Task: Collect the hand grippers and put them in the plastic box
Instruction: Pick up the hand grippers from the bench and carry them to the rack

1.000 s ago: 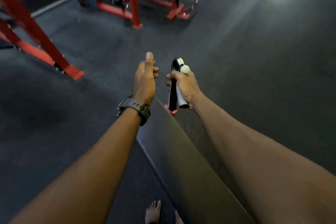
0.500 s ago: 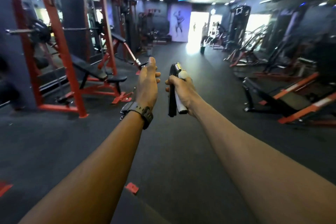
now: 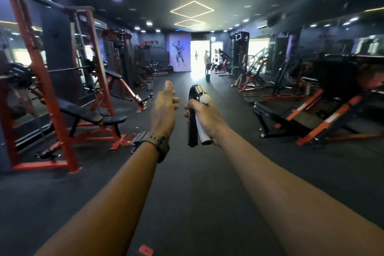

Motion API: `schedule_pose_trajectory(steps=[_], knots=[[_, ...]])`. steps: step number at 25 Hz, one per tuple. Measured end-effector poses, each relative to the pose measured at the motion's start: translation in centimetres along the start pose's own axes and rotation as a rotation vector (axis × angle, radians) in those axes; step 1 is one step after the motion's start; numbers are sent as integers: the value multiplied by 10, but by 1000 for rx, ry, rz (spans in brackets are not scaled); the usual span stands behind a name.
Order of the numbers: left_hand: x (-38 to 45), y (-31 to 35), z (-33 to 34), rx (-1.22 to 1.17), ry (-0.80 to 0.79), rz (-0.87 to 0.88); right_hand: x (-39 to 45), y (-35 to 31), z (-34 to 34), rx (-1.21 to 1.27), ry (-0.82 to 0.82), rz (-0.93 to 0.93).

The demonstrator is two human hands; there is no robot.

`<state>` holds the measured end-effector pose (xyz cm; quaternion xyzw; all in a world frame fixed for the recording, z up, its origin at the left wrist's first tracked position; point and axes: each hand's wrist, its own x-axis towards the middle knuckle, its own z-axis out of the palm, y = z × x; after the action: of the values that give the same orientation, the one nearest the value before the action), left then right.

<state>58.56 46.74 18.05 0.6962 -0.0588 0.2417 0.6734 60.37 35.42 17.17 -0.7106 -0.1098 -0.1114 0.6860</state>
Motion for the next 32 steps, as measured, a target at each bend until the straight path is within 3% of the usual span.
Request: schedule_pose_trajectory(steps=[7,11,15,22,27,32], knots=[[-80,33,192,-180,-481,-19,-97,-34,-225,-179,481,-5],[-209,106,316,-366,-866,-24,-238,-88,-369,-341,893,-18],[-353,192,399,-554,-1168,-27,-399,-148,-462,-451,1186,-21],[-562,307,484,-803,-1560,-44,-645,-242,-531,-657,1634,-29],[-687,372,507,-903,-1747,-44,-766,-287,-544,-742,1877,-21],[-771,398,549,-949,-1851,-29,-832,-301,-587,-778,1986,-1]])
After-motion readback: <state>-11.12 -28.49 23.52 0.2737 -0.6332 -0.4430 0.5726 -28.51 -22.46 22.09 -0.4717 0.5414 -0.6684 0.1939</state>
